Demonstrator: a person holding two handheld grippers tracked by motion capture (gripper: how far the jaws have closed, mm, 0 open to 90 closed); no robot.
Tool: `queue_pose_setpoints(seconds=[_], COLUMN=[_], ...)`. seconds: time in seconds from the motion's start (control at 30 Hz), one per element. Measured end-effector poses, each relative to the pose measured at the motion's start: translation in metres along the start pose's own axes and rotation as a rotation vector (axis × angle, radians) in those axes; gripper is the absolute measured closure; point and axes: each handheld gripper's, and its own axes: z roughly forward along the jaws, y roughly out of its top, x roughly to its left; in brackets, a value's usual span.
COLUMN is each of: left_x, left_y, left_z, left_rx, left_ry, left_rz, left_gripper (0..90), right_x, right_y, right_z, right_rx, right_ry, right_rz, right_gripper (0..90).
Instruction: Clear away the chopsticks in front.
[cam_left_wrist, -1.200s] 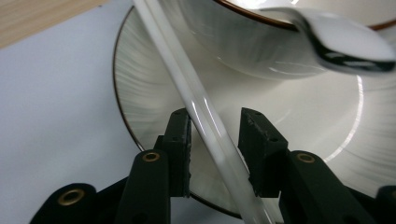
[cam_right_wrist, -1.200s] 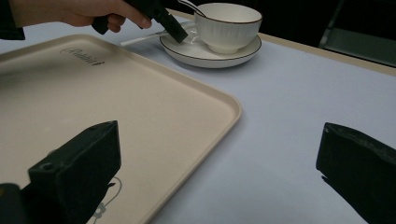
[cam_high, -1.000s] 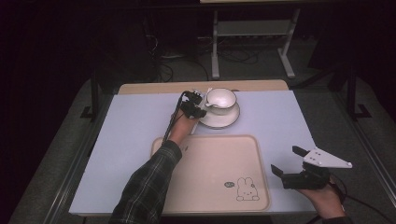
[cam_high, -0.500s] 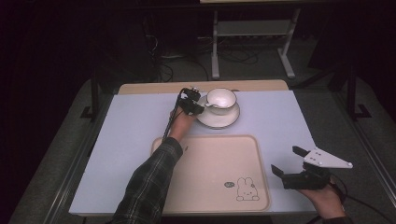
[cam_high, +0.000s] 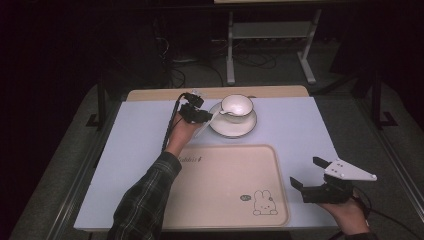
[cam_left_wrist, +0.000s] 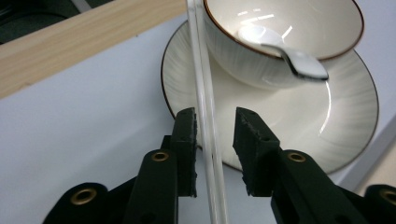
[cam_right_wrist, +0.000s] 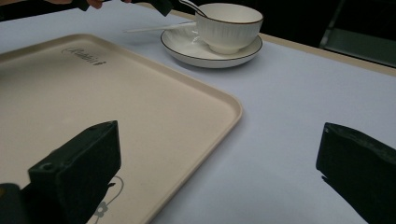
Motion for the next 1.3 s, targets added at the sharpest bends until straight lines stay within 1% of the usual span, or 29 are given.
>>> queue_pose_setpoints(seconds=[0.03, 0.13, 0.3, 0.6, 0.83, 0.93, 1.03, 1.1, 1.17, 1.23, 1.3], left_x=[0.001, 0.005, 0.008, 0.008, 0.009, 0.009, 0.009, 0.010, 0.010, 0.013, 0.015], left_y=[-0.003, -0.008, -0.012, -0.016, -0.019, -0.019, -0.019, -0.020, -0.020, -0.021, -0.022], left_z=[0.000, 0.003, 0.009, 0.016, 0.019, 0.020, 0.019, 0.018, 0.016, 0.011, 0.006], left_rx=[0.005, 0.022, 0.033, 0.061, 0.073, 0.073, 0.070, 0.069, 0.057, 0.041, 0.035], left_ry=[-0.001, -0.006, -0.010, -0.015, -0.021, -0.018, 0.003, 0.008, 0.022, 0.019, 0.020], left_rz=[0.006, -0.006, -0.022, -0.023, -0.043, -0.050, -0.052, -0.054, -0.055, -0.070, -0.072], left_gripper=[69.9, 71.5, 72.9, 76.1, 81.3, 83.2, 84.6, 85.1, 85.3, 85.4, 85.4], right_x=[0.000, 0.001, 0.000, -0.001, -0.001, -0.001, -0.001, -0.001, -0.001, -0.001, -0.001], right_y=[0.000, 0.000, 0.000, -0.001, -0.001, -0.001, -0.001, -0.001, -0.001, -0.001, -0.001], right_z=[0.000, 0.001, 0.001, 0.000, 0.001, 0.000, 0.000, 0.000, 0.000, 0.000, -0.001], right_rx=[0.002, 0.004, 0.005, 0.004, 0.005, 0.004, 0.004, 0.003, 0.003, 0.002, 0.001], right_ry=[0.000, 0.000, -0.003, -0.004, -0.002, -0.002, -0.002, -0.002, -0.002, -0.003, -0.004], right_rz=[0.000, -0.001, -0.001, 0.001, 0.000, 0.001, 0.001, 0.002, 0.002, 0.002, 0.001], right_gripper=[0.0, 0.0, 0.0, 0.0, 0.0, 0.0, 0.0, 0.0, 0.0, 0.0, 0.0])
